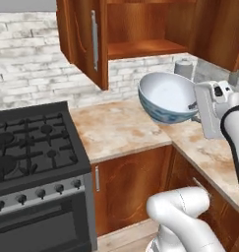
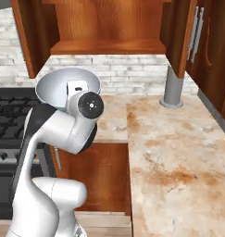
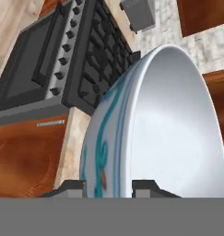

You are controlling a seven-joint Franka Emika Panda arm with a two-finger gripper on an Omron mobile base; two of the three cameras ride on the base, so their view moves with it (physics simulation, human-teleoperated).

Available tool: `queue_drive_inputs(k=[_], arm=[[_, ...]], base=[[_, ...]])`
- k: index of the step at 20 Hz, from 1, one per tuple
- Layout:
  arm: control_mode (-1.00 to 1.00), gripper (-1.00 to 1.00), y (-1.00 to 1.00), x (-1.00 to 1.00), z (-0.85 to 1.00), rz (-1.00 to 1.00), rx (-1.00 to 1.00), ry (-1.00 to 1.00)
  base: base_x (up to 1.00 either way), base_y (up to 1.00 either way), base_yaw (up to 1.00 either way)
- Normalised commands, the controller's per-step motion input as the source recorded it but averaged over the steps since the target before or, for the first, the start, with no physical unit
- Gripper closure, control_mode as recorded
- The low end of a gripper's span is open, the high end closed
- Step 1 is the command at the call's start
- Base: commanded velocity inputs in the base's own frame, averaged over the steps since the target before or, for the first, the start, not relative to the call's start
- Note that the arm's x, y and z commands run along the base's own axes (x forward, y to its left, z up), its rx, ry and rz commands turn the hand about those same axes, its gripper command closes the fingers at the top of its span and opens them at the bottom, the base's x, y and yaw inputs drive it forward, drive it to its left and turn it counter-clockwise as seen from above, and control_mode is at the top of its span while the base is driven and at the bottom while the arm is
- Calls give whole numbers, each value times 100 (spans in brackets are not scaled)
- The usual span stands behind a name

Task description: Take the smaller bowl and place it next to the appetizer plate on the dining counter , and place the larger bowl next to the plate with cooked food.

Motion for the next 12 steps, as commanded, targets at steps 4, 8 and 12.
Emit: queue_drive_inputs(k=[4, 8, 12], arm=[[100, 100, 0, 0, 0, 0, 0, 0], [100, 100, 0, 0, 0, 0, 0, 0], [100, 100, 0, 0, 0, 0, 0, 0]], base=[[-64, 95, 34], [-67, 100, 60], [-39, 95, 87]])
